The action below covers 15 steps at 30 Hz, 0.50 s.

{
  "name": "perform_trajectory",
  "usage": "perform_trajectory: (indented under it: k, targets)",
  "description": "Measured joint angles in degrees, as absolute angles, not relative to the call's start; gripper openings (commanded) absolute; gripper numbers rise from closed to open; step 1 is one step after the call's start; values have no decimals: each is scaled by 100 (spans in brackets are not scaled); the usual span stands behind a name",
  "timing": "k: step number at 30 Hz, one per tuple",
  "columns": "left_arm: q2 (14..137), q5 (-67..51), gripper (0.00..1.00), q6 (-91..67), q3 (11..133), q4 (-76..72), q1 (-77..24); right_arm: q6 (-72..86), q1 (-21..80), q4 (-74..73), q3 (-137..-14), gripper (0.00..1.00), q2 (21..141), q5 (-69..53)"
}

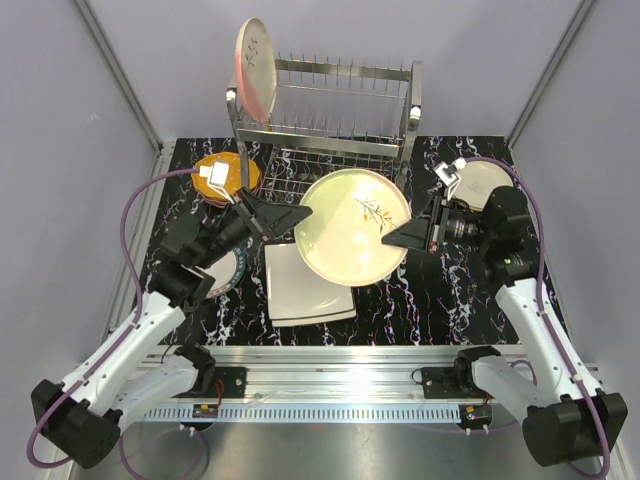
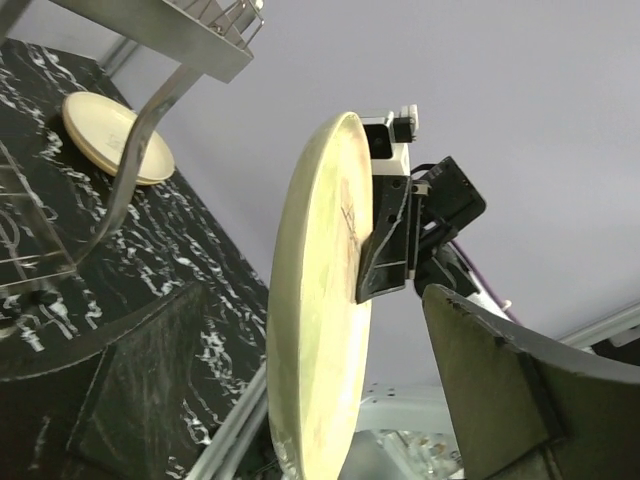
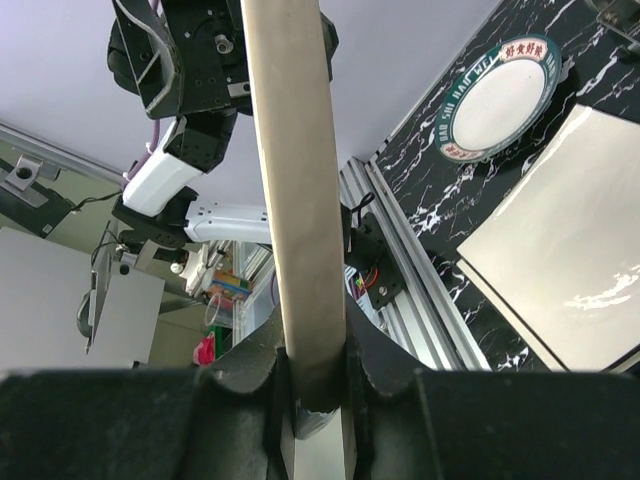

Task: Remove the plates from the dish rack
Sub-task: Pass the plate from the left arm to the right

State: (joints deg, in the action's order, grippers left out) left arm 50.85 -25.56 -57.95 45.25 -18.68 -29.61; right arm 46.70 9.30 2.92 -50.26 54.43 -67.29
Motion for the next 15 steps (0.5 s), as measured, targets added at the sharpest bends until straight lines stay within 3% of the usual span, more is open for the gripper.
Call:
perform_trajectory:
  k: [15]
  targets:
    - [4246, -1592, 99, -4171, 4595, 123, -2899, 4560, 685, -287, -4399, 0, 5033, -7019]
